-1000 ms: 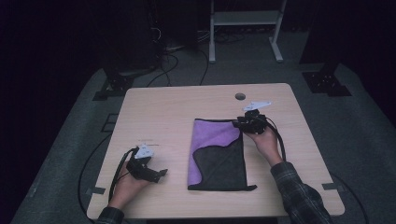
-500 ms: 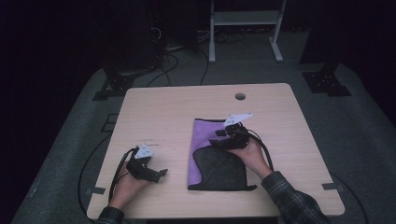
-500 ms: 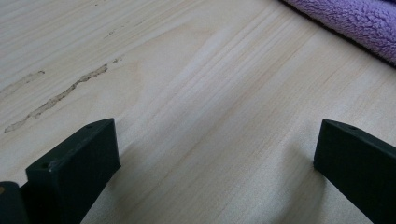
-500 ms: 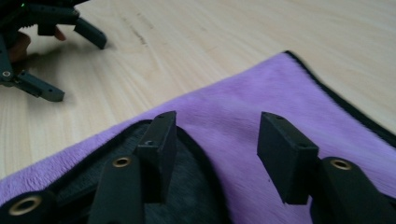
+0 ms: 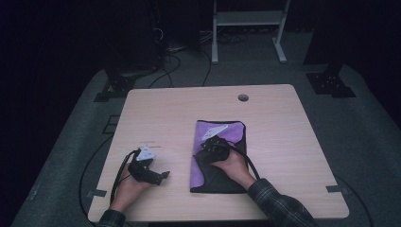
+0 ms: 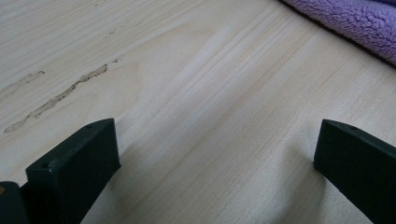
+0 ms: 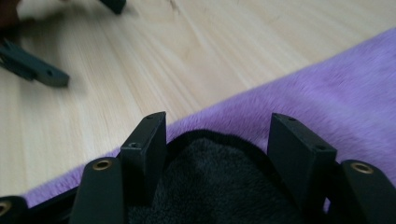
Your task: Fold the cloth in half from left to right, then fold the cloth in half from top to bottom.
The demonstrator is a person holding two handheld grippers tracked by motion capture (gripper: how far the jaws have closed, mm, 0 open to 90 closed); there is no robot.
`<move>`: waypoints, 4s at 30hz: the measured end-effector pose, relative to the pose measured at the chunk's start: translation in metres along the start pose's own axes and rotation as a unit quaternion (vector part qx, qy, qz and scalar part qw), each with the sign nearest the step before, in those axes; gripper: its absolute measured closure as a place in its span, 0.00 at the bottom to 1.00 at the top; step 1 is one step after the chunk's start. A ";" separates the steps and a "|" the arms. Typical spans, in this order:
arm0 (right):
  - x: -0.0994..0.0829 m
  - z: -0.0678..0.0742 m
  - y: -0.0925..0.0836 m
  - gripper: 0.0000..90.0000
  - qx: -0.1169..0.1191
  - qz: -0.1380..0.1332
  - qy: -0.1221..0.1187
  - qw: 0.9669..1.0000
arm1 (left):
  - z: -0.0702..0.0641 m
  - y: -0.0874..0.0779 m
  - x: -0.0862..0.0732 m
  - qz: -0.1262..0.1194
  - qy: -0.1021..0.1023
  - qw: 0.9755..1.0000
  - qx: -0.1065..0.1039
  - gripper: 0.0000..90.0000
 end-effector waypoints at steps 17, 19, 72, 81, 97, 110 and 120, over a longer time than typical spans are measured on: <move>-0.008 0.004 -0.024 0.91 0.021 -0.012 -0.030 0.999 | 0.000 0.000 0.000 -0.001 -0.001 1.000 0.000 0.00; -0.008 0.001 -0.034 0.91 0.030 -0.019 -0.028 0.999 | 0.000 0.000 0.000 -0.001 -0.001 1.000 0.000 0.00; -0.109 -0.085 -0.150 0.34 -0.072 -0.024 0.052 0.996 | 0.002 0.003 0.020 -0.017 -0.007 1.000 -0.014 0.00; -0.087 -0.106 -0.130 0.31 -0.088 -0.025 0.060 0.994 | -0.001 0.016 0.054 -0.024 0.007 0.999 -0.031 0.00; -0.040 -0.140 -0.093 0.27 -0.103 -0.039 0.079 0.991 | 0.010 0.053 0.124 -0.043 0.020 0.998 -0.038 0.00; -0.020 -0.180 -0.059 0.27 -0.130 -0.026 0.094 0.987 | 0.050 0.095 0.161 -0.038 0.003 0.999 -0.019 0.02; -0.038 -0.198 -0.029 0.27 -0.155 -0.004 0.111 0.982 | 0.090 0.119 0.159 -0.003 -0.011 0.998 0.056 0.06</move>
Point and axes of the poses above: each handheld gripper's, and its own axes: y roughly forward along the jaws, x roughly out of its top, z roughly to its left, the point moved 9 cm from there along y, roughly forward along the jaws, and after that the axes turned 14 degrees about -x, right-handed, at the moved point
